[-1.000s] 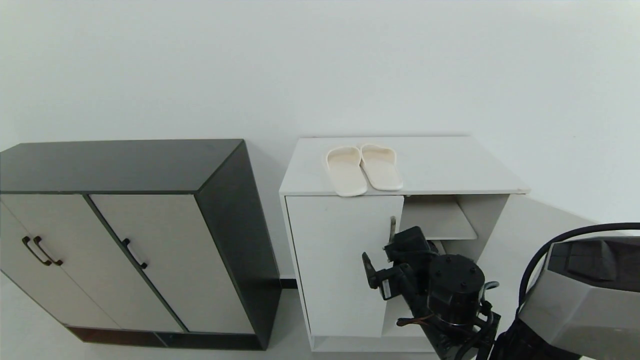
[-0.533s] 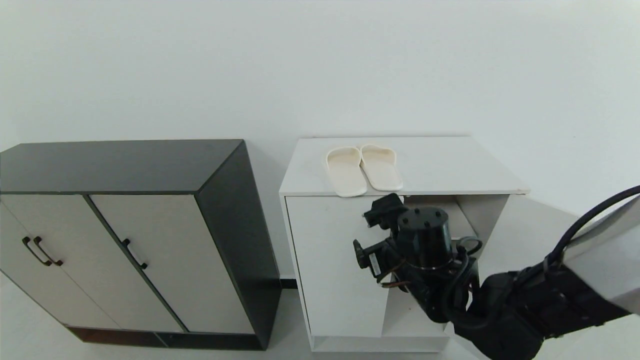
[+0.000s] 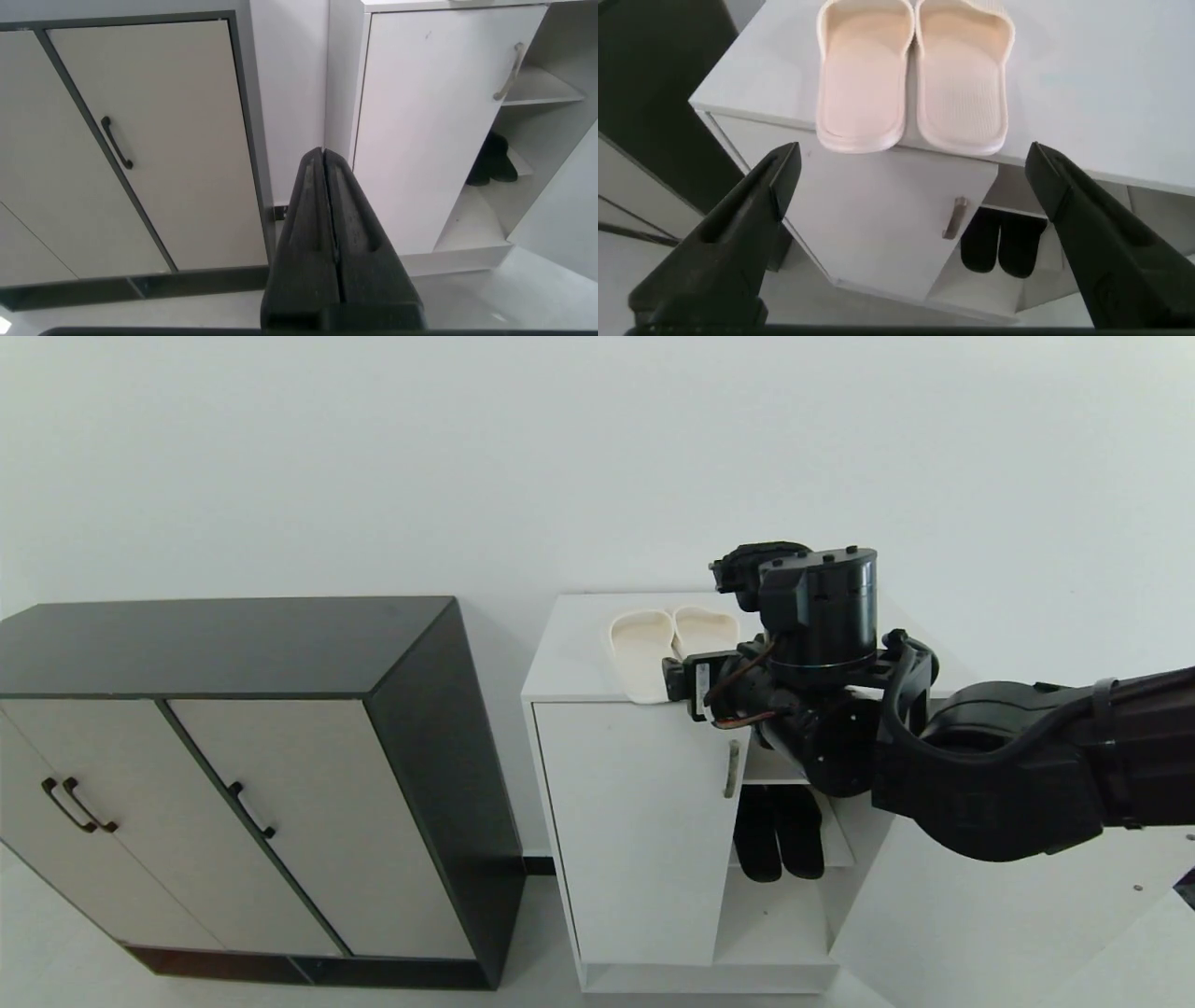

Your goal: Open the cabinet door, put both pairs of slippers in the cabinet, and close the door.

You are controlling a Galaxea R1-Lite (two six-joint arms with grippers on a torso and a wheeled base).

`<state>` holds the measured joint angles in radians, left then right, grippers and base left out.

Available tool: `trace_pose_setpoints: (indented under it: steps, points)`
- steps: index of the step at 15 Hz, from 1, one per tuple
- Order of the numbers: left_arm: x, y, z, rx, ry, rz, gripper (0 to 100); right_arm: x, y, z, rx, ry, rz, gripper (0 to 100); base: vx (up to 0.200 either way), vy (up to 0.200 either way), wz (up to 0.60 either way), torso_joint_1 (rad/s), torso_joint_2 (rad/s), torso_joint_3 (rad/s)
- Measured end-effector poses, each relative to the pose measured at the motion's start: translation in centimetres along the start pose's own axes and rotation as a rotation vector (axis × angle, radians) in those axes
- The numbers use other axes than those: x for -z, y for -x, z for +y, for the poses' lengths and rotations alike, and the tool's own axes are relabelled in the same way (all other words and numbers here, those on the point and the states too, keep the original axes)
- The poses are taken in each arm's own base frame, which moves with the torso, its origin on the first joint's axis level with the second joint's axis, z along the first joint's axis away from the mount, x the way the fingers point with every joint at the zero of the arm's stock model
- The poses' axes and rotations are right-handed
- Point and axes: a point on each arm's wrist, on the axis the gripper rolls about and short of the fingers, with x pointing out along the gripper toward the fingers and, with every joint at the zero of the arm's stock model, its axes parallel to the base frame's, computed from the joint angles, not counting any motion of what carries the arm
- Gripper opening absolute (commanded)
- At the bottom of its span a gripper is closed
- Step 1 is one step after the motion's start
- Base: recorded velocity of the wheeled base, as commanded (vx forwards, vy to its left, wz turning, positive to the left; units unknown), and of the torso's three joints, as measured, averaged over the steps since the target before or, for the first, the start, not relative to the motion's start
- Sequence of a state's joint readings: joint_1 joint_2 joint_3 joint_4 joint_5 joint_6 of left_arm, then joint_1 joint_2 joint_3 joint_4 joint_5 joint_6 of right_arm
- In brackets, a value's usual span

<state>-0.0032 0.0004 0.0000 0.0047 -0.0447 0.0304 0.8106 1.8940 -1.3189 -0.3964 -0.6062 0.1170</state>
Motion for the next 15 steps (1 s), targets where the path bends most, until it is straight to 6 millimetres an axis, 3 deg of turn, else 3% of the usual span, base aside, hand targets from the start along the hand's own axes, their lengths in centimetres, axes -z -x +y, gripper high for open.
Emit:
trace_pose_setpoints:
  steps: [11, 15]
  points:
    - [0.0, 0.0, 0.0, -0.001, 0.0, 0.001, 0, 1.9, -1.6, 0.6, 0.008, 0.018, 0.032, 100, 0.2, 0.0, 0.0, 0.005, 0.0, 0.002]
    - [0.0, 0.0, 0.0, 0.0, 0.001, 0.001, 0, 3.5, -2.7, 1.1, 0.004, 0.026, 0.051, 100, 0.0, 0.0, 0.0, 0.0, 0.0, 0.0]
